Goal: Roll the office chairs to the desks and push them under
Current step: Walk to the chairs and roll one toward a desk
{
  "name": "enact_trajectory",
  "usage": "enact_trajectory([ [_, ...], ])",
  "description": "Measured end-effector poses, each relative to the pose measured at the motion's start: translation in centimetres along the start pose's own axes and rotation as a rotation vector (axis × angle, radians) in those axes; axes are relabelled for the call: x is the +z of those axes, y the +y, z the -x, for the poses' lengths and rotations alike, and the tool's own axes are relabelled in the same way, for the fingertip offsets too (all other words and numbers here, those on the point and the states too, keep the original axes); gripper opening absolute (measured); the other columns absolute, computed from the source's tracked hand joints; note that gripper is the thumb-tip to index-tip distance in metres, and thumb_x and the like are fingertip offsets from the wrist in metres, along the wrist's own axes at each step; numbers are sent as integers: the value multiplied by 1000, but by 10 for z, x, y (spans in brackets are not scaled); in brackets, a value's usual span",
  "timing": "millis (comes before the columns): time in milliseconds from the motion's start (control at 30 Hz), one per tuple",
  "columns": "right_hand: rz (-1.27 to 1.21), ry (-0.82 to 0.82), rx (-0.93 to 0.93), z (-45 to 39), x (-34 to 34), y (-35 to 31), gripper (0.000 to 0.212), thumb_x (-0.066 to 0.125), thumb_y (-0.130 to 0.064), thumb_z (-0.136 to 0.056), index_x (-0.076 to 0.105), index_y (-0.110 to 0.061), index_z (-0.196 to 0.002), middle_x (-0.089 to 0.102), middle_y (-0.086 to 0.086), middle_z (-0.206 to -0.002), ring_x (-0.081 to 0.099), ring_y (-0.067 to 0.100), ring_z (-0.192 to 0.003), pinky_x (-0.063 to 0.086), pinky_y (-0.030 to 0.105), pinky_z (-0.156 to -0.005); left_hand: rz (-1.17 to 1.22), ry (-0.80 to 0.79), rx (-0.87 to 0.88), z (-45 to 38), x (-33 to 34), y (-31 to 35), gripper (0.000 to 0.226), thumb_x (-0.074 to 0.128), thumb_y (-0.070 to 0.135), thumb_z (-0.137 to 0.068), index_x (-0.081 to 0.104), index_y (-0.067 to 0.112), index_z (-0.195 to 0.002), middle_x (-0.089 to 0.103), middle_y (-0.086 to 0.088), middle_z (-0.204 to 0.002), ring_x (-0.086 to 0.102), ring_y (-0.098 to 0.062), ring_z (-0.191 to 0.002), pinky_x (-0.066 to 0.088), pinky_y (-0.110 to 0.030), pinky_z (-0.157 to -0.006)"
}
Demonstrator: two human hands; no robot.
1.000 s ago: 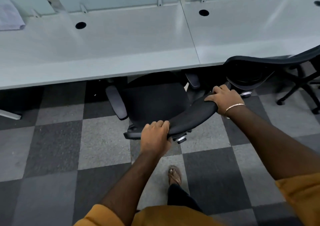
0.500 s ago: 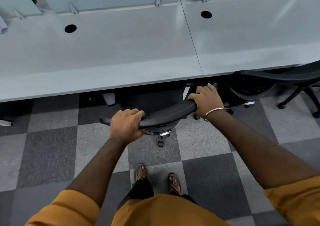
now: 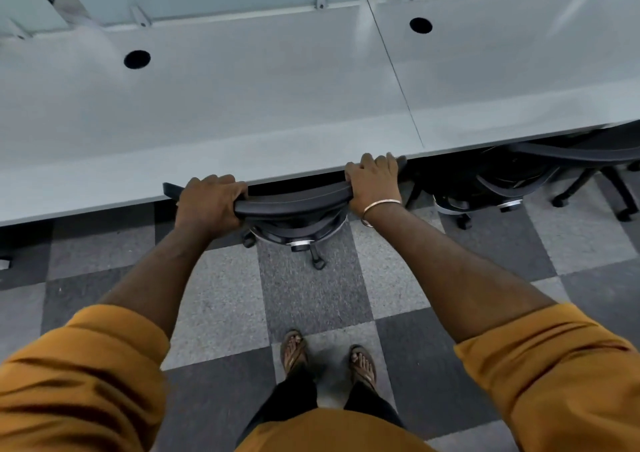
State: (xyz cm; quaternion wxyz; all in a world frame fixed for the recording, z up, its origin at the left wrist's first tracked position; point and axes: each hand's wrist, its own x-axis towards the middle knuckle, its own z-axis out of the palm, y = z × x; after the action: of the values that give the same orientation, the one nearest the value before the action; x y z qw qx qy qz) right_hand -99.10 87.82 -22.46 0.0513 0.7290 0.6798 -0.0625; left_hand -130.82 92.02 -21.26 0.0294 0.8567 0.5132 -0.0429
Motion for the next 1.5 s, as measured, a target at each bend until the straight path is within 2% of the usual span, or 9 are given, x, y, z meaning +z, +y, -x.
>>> enact_trajectory([
  [133,0,6,3,0,-6,10,39,71,-22,-71,65,-24,-110,58,11,-113,54,39,-112,22,51,-120,-13,13,-5,-2,-1,11,17,71,36,-73,64,30,-88,62,5,-83,62,-30,-80,40,-41,-74],
  [300,19,-63,-22,15,-10,5,46,80,-33,-72,70,-32,-117,65,7,-112,58,34,-111,34,43,-105,-3,17,-25,16,1,18,17,71,31,-66,59,28,-77,60,7,-72,61,-25,-69,41,-35,-66],
  [467,25,-61,-5,49,0,8,53,86,-39,-65,74,-34,-116,62,2,-105,56,30,-106,30,44,-101,-3,-16,25,39,4,27,26,74,31,-59,59,29,-80,55,7,-74,58,-24,-73,26,-35,-67],
  [700,55,-52,-33,54,0,12,45,83,-40,-63,75,-38,-107,57,-6,-94,54,25,-95,23,37,-79,-5,-9,85,37,6,17,25,74,35,-63,57,32,-81,46,11,-71,53,-19,-70,26,-34,-66],
  [1000,54,-127,-72,2,-20,40,45,72,-40,-66,71,-33,-111,58,1,-108,54,32,-103,37,43,-90,49,8,107,-10,-2,21,18,68,30,-70,56,33,-83,54,11,-76,56,-20,-72,40,-34,-68],
  [1100,107,-89,-27,-20,-27,58,41,79,-28,-69,69,-29,-109,55,8,-110,54,38,-106,41,48,-95,41,-3,96,-35,-4,38,19,67,30,-72,58,30,-88,58,8,-83,57,-23,-76,42,-36,-68],
  [1200,138,-40,-12,-21,-13,78,40,82,-22,-64,69,-24,-103,54,11,-104,55,38,-97,44,48,-92,13,-14,140,-45,4,53,20,67,31,-72,55,28,-88,57,6,-84,56,-25,-76,36,-34,-63],
  [1300,87,1,-37,-20,-6,82,40,79,-17,-62,71,-19,-100,55,12,-102,55,39,-93,43,47,-90,11,9,142,-45,10,53,21,68,32,-72,56,28,-88,58,7,-83,56,-25,-74,35,-33,-61],
  [1500,48,-25,-25,-20,-13,82,41,76,-23,-67,73,-22,-108,56,11,-112,53,39,-107,39,47,-100,20,0,130,-46,5,55,23,69,35,-72,59,29,-91,60,7,-85,57,-24,-74,41,-33,-62],
])
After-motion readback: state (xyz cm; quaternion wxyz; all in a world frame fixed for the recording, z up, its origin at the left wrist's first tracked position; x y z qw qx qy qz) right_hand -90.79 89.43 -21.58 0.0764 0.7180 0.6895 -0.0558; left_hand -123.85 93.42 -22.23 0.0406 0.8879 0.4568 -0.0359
